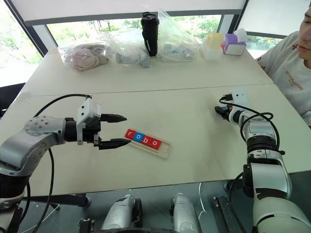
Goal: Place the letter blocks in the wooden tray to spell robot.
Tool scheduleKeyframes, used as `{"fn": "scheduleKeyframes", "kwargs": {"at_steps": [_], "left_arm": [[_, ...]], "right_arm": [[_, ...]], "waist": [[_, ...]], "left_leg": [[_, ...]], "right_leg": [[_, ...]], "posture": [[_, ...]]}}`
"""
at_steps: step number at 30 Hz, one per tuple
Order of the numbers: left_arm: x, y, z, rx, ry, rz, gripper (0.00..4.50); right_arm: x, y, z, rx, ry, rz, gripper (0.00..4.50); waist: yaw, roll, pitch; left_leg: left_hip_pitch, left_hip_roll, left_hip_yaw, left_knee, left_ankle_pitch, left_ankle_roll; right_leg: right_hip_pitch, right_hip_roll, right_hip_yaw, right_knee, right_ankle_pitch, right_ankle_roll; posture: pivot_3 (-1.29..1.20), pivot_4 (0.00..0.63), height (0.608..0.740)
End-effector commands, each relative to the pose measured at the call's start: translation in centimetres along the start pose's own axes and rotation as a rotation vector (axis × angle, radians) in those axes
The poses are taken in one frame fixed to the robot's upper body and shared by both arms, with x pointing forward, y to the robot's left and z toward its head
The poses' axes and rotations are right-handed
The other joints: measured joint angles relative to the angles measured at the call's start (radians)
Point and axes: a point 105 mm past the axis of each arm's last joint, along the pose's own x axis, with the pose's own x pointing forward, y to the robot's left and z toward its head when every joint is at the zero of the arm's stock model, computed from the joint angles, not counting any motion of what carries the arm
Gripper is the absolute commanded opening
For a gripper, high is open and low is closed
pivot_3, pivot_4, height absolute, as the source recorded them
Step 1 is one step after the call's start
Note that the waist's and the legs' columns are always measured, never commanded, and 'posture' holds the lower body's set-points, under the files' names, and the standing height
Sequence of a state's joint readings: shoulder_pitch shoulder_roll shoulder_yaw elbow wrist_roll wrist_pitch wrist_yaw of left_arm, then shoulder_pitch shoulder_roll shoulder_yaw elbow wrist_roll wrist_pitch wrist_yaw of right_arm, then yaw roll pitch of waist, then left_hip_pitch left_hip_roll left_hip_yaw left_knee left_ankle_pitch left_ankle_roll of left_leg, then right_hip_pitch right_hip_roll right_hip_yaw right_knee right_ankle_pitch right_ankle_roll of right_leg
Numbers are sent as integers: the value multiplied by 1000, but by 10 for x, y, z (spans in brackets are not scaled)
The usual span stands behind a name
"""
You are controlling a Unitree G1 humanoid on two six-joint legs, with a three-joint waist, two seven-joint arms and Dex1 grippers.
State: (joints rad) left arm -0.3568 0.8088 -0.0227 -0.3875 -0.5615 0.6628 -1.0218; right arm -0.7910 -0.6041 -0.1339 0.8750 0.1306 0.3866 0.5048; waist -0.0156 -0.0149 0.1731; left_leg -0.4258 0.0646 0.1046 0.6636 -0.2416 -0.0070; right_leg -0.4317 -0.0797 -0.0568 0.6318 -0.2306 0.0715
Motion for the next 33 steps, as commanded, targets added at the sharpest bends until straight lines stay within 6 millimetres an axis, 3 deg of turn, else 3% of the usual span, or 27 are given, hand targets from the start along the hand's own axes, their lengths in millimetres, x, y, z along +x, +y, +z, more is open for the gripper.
{"fn": "scheduleKeyframes", "kwargs": {"at_steps": [1,4,9,17,20,24,28,33], "left_arm": [[-3,-1,7,37,-8,7,4500],[-2,0,7,39,-5,1,4500],[-2,1,8,43,-3,-4,4500],[-1,0,5,41,-3,-11,4500],[-2,-1,4,40,-2,-14,4500],[-2,-1,3,39,-3,-16,4500],[1,0,3,39,-6,-26,4500],[3,1,3,47,-2,-37,4500]], "right_arm": [[-2,3,-7,26,11,1,1213],[-3,4,-7,24,8,-4,1213],[-12,-2,19,34,-65,-40,1213],[-53,12,53,101,-148,-68,1213],[-77,32,46,180,-129,-88,1213],[-95,69,18,246,-59,-118,1213],[-99,99,5,309,-23,-141,1213],[-101,113,-3,338,9,-176,1213]], "waist": [[3,0,0],[0,0,0],[1,0,0],[2,1,0],[4,1,0],[3,1,0],[1,1,0],[2,1,0]], "left_leg": [[0,0,0,0,0,0],[0,0,0,0,0,0],[0,0,0,0,0,0],[-1,0,0,0,0,0],[-1,1,-1,-1,0,0],[-1,1,-1,-2,0,0],[-1,1,-1,-1,0,0],[-2,1,-1,-1,0,0]], "right_leg": [[0,0,0,0,0,0],[0,0,0,0,0,0],[0,0,0,0,0,0],[-1,0,0,0,0,0],[-2,0,0,0,0,0],[-3,0,0,0,-1,-2],[-4,0,0,1,-1,-4],[-4,-1,0,0,-1,-4]], "posture": [[0,150,740],[0,150,740],[0,150,740],[0,150,740],[0,150,740],[0,150,740],[0,150,740],[0,150,740]]}}
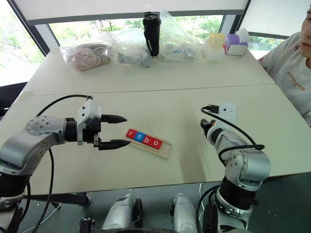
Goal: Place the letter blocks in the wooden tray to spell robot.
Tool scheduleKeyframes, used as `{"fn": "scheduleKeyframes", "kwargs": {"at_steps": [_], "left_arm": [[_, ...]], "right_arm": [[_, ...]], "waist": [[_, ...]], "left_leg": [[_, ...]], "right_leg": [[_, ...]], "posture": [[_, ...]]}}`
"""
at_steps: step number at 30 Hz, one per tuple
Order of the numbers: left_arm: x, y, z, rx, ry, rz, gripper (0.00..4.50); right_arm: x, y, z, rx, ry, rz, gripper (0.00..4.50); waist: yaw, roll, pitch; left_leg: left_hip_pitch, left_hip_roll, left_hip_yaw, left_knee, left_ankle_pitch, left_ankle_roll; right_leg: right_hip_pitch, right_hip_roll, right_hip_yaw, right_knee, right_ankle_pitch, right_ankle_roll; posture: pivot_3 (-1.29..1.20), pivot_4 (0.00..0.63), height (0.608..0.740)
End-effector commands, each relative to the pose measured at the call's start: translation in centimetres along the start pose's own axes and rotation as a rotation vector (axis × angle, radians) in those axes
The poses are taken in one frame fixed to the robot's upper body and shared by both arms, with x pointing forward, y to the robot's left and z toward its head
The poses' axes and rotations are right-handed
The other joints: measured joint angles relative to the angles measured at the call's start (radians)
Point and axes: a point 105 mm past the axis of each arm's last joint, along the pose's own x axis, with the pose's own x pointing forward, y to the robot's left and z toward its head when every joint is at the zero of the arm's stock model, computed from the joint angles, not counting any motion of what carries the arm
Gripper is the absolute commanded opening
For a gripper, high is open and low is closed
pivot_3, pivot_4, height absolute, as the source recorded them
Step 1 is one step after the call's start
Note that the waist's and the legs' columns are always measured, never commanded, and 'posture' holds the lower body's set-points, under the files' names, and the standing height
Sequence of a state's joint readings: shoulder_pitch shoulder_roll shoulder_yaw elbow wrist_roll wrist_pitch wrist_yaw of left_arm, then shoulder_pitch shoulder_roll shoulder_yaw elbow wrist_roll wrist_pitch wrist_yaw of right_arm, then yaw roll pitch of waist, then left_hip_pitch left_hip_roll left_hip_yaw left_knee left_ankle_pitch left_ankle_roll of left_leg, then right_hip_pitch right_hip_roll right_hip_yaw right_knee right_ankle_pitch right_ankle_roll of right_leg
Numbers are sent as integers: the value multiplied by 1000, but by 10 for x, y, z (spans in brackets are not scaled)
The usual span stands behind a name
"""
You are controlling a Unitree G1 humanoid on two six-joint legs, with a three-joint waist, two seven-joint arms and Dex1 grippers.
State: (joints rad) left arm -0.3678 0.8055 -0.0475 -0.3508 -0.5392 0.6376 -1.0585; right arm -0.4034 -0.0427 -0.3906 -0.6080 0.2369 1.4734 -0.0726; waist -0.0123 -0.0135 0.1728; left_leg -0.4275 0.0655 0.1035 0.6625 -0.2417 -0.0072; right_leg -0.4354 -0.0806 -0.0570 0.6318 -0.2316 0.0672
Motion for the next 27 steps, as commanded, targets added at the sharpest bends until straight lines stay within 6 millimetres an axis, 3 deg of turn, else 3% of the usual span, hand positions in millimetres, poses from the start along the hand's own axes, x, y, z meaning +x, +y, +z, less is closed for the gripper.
{"fn": "scheduleKeyframes", "kwargs": {"at_steps": [1,13,18,20,24,27], "left_arm": [[1,1,8,49,-13,-9,4500],[2,3,6,44,-13,-6,4500],[2,5,5,41,-14,-5,4500],[2,6,5,40,-13,-3,4500],[1,6,2,35,-10,-3,4500],[3,5,1,34,-6,-13,4500]], "right_arm": [[-8,3,1,3,-22,-44,1213],[-9,15,-20,-9,60,-32,1213],[-8,13,-21,-12,59,-28,3645],[-9,11,-8,-47,7,-2,4471],[-18,8,31,-166,-154,97,4471],[-31,9,54,-264,-227,277,4471]], "waist": [[-2,0,0],[-5,0,0],[-5,0,0],[-5,0,0],[-4,1,0],[-4,1,0]], "left_leg": [[0,0,0,0,0,0],[-1,0,0,-1,0,0],[-1,0,0,-1,0,0],[-1,0,0,-1,0,0],[-2,0,0,-1,0,0],[-2,0,0,-1,0,0]], "right_leg": [[0,0,0,0,0,0],[-1,0,0,0,0,0],[-1,0,0,0,0,0],[-1,0,0,0,0,0],[-2,0,0,-1,0,0],[-2,0,0,-1,0,0]], "posture": [[0,150,740],[0,150,740],[0,150,740],[0,150,740],[0,150,740],[0,150,740]]}}
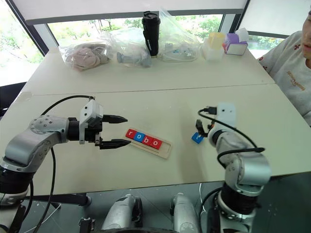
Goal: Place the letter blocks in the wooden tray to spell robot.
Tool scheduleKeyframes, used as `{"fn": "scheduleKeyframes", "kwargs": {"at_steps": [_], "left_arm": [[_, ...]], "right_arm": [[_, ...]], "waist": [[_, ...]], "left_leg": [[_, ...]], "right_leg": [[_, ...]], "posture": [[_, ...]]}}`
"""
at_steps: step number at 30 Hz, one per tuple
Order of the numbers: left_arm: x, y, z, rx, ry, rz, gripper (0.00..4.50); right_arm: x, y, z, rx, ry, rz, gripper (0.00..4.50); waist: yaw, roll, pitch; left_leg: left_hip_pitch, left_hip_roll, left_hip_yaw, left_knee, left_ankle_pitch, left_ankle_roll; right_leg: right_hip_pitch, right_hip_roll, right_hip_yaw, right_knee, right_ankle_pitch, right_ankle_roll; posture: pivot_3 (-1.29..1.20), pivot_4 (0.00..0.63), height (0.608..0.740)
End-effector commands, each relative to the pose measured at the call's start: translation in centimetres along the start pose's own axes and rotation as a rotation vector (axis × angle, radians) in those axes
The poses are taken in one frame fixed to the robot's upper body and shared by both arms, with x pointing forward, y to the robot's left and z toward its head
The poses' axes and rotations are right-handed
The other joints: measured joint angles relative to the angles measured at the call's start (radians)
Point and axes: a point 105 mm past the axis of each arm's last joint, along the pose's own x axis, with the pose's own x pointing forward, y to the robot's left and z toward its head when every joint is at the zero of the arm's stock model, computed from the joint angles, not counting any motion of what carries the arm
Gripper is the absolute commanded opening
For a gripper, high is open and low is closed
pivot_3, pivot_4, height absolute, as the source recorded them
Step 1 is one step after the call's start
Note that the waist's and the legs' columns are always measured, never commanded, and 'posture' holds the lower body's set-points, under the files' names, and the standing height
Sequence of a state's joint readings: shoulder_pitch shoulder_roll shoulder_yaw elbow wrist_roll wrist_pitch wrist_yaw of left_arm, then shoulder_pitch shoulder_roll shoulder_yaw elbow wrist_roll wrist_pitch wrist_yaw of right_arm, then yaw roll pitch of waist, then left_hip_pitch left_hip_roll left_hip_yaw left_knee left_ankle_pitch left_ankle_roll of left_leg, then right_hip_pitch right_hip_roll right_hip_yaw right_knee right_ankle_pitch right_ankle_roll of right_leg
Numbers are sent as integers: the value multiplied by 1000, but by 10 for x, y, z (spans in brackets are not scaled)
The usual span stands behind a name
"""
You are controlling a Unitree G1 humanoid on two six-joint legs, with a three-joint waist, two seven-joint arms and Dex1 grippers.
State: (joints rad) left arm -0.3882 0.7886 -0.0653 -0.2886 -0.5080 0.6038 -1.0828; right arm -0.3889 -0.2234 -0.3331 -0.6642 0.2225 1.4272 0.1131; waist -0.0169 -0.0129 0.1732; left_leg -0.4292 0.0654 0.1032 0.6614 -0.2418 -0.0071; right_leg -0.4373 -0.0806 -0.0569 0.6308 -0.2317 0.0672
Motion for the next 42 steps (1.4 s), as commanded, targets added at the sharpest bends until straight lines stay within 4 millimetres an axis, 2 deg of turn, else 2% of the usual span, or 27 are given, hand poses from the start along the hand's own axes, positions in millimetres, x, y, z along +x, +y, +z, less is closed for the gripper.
{"fn": "scheduleKeyframes", "kwargs": {"at_steps": [1,2,4,7,9,15,26,30,33,38,42], "left_arm": [[1,-2,6,41,-9,-18,4500],[2,-2,7,42,-11,-21,4500],[2,-2,8,50,-14,-27,4500],[1,-1,9,59,-9,-32,4500],[1,0,10,65,-4,-36,4500],[0,2,13,70,-1,-40,4500],[0,-4,13,74,8,-34,4500],[-1,-6,13,71,6,-32,4500],[-1,-6,13,68,7,-26,4500],[-2,-5,13,67,8,-22,4500],[-2,-4,13,67,9,-17,4500]], "right_arm": [[-19,10,34,-133,-143,276,4471],[-25,13,36,-181,-152,355,4471],[-36,13,25,-262,-127,474,4471],[-44,4,-6,-346,-41,569,4471],[-44,-1,-20,-360,-6,596,4471],[-31,-13,-46,-366,39,614,4471],[-1,-13,-64,-406,57,633,4471],[1,-12,-68,-405,57,636,4471],[2,-12,-69,-404,57,640,3646],[5,-12,-68,-414,57,638,1155],[4,-13,-65,-442,52,632,1166]], "waist": [[1,0,0],[4,0,0],[8,-1,0],[9,-1,0],[5,-1,0],[4,-2,0],[6,-2,0],[7,-2,0],[7,-2,0],[7,-2,0],[7,-2,0]], "left_leg": [[0,0,0,0,0,0],[0,0,0,-1,0,0],[0,0,0,-1,0,0],[0,-1,0,-3,0,0],[0,-1,0,-3,0,0],[2,0,0,0,0,0],[2,-1,0,1,0,0],[2,-1,0,1,0,0],[2,-1,0,1,0,0],[2,-1,0,1,0,0],[2,-1,1,1,0,0]], "right_leg": [[0,0,0,0,0,0],[0,0,0,0,0,0],[1,1,0,-1,-1,1],[2,0,-1,-2,-2,3],[2,0,-1,-2,-2,3],[2,0,0,-1,-2,3],[2,0,0,-1,-1,1],[2,0,0,-1,-1,1],[3,0,0,-1,-1,1],[3,0,0,0,-1,1],[3,0,0,0,-1,1]], "posture": [[0,150,740],[0,150,740],[0,150,740],[0,150,740],[0,150,740],[0,150,740],[0,150,740],[0,150,740],[0,150,740],[0,150,740],[0,150,740]]}}
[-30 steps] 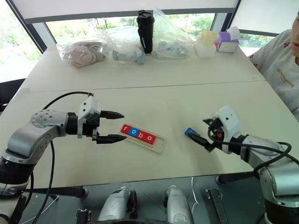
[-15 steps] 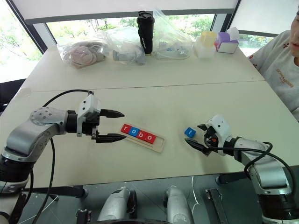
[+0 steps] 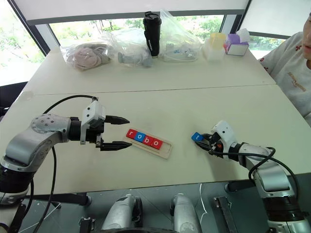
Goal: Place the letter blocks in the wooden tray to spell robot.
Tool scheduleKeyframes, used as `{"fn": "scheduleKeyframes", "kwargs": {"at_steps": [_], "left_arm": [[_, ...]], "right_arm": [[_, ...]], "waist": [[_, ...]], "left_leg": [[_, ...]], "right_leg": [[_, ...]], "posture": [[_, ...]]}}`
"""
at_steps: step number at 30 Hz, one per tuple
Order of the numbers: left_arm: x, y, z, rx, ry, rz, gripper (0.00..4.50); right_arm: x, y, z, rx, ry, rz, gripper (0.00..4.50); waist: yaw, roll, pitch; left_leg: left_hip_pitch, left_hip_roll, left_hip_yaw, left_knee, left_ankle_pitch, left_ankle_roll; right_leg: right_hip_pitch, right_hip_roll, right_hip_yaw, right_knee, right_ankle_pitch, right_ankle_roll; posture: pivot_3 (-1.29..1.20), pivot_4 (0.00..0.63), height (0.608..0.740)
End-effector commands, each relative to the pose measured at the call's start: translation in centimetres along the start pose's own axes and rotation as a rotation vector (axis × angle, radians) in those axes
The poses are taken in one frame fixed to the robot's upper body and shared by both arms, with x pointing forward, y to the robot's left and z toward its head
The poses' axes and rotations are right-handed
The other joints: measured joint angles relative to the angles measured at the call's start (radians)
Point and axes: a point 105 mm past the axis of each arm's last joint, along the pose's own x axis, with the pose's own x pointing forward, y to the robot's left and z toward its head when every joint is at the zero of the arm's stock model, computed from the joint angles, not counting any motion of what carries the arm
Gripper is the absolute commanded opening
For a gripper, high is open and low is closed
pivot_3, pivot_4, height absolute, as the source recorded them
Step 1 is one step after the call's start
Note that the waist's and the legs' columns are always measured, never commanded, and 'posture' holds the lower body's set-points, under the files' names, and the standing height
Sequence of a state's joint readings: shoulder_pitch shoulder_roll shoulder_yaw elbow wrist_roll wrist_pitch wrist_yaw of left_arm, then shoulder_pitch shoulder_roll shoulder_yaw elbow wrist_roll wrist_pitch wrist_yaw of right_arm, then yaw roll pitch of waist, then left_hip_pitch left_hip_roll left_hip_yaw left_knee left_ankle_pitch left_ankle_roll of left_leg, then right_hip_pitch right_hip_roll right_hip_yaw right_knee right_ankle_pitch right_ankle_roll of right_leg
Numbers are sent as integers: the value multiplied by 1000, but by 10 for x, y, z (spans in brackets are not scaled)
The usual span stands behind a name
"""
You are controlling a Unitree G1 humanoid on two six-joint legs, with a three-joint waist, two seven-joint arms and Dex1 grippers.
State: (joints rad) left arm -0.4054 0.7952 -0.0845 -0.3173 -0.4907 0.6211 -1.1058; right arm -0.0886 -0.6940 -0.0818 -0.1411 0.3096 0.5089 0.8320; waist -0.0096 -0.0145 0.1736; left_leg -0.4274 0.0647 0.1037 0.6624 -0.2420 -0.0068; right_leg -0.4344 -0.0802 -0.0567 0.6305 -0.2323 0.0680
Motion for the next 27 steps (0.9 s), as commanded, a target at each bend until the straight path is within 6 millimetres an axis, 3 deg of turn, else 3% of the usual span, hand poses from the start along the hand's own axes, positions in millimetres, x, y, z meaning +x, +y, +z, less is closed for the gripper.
{"fn": "scheduleKeyframes", "kwargs": {"at_steps": [1,6,12,18,27], "left_arm": [[-7,2,9,38,-15,21,4500],[-12,1,8,36,1,10,4500],[-17,0,7,45,21,-4,4500],[-17,0,6,40,16,15,4500],[-17,-5,3,22,13,23,4500]], "right_arm": [[-5,-4,13,-64,-23,-17,1166],[-15,14,50,-173,-77,79,1166],[-5,51,71,-248,-82,217,1166],[19,74,66,-179,-14,222,1166],[26,97,57,-163,44,264,1166]], "waist": [[0,0,0],[-2,0,0],[-1,0,0],[1,0,0],[0,0,0]], "left_leg": [[0,0,0,0,0,0],[0,0,0,0,0,0],[0,1,-1,0,0,0],[0,0,-1,1,0,0],[0,0,-1,1,0,0]], "right_leg": [[0,0,0,0,0,0],[0,0,0,0,0,0],[0,0,0,0,0,0],[0,-1,0,0,0,0],[0,-1,0,0,0,0]], "posture": [[0,150,740],[0,150,740],[0,150,740],[0,150,740],[0,150,740]]}}
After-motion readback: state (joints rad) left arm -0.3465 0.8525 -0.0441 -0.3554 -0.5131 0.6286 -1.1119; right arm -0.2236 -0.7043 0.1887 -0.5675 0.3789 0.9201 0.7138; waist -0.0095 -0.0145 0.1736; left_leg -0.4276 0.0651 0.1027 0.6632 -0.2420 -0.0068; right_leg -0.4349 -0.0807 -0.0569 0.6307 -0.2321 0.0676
